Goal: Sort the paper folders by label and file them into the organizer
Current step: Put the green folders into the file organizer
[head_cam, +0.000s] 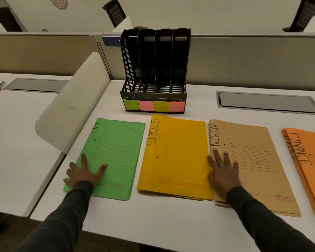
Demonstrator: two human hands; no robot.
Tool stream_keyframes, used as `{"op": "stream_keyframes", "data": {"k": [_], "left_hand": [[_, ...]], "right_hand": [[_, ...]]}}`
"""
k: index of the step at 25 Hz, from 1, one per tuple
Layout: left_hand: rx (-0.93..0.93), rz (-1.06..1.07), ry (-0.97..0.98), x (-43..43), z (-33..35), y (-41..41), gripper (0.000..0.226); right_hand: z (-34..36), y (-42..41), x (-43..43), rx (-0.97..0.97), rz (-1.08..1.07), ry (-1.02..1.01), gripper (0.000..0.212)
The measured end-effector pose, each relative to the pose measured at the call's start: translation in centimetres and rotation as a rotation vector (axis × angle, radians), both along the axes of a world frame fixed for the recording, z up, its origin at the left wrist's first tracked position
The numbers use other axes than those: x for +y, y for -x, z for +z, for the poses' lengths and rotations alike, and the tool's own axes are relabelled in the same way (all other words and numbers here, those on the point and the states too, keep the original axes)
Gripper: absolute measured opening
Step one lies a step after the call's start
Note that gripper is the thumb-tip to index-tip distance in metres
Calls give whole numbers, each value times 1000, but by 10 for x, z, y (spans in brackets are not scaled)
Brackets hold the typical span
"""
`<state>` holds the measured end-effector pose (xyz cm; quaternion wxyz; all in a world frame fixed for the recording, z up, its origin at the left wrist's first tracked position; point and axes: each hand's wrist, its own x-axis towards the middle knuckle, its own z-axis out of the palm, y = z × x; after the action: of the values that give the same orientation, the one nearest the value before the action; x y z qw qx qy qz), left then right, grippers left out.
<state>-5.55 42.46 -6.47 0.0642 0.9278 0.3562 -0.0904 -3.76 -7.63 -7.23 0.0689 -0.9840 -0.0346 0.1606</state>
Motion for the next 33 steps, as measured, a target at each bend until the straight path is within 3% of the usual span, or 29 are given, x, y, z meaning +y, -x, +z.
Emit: {"op": "stream_keyframes", "data": {"k": [12,15,18,23,28,33], "left_hand": [[-19,-127,-68,-16,-15,-38,112],[-41,-141,-66,-17,-11,-44,111],[-66,-82,25,-14,0,-55,109],[-214,58,308,10,28,-79,66],[-313,23,668,33,73,-87,32],[-582,-67,652,36,139,-81,21]], "right_hand": [[13,3,-13,9,-85,42,67],[23,0,11,-59,-125,-30,71],[37,-4,68,-179,-27,-198,71],[48,-5,177,-209,92,-505,63],[55,-19,242,-106,67,-687,58],[86,-57,281,63,-129,-894,61]]}}
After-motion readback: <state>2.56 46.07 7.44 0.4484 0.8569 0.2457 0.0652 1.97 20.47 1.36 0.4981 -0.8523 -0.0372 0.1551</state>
